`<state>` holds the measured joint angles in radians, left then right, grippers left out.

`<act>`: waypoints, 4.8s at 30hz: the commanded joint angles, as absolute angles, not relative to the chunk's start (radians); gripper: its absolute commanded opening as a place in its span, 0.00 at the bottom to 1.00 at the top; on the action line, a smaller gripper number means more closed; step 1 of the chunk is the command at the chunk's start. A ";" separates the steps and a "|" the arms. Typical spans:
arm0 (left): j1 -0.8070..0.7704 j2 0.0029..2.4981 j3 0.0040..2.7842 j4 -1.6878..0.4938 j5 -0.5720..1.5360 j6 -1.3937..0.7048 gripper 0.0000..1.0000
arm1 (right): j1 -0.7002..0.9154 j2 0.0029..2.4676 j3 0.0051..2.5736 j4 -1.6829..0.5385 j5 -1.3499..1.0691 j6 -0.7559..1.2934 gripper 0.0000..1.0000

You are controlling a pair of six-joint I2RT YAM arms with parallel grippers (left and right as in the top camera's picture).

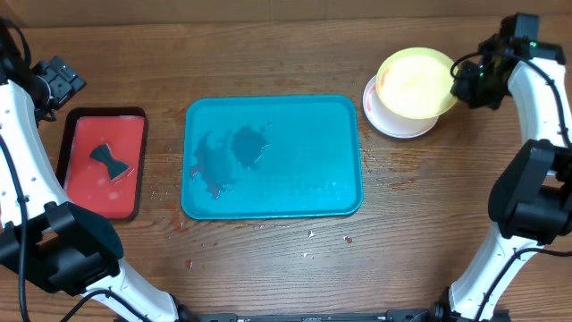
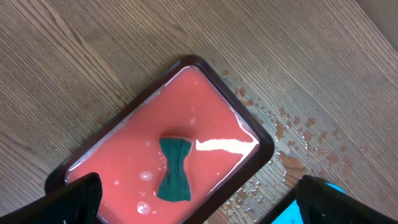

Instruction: Clean dirty plates on tray and stack at the side

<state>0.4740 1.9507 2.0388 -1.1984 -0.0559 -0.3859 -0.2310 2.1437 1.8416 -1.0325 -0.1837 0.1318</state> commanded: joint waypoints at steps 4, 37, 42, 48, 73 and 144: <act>0.484 1.958 2.043 -1.200 -0.052 -0.381 1.00 | -0.187 2.104 1.766 -0.999 -0.230 0.139 0.60; 0.484 1.958 2.043 -1.200 -0.052 -0.381 1.00 | -0.138 1.423 1.765 -1.688 -0.316 0.030 1.00; 0.484 1.958 2.043 -1.200 -0.052 -0.381 1.00 | -0.138 1.431 1.765 -1.686 -0.316 0.030 1.00; 0.484 1.958 2.043 -1.200 -0.052 -0.381 1.00 | -0.138 1.431 1.764 -1.694 -0.304 0.029 1.00; 0.484 1.958 2.043 -1.200 -0.052 -0.381 1.00 | -0.012 0.407 0.685 -0.698 -0.315 0.029 1.00; 0.480 1.919 2.043 -1.398 0.014 -0.382 1.00 | 0.006 0.003 0.008 -0.083 -0.030 0.037 1.00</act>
<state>0.4740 1.9507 2.0380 -1.3884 -0.0353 -0.3824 0.0017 0.0128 0.0185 -0.0895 -0.0437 0.0303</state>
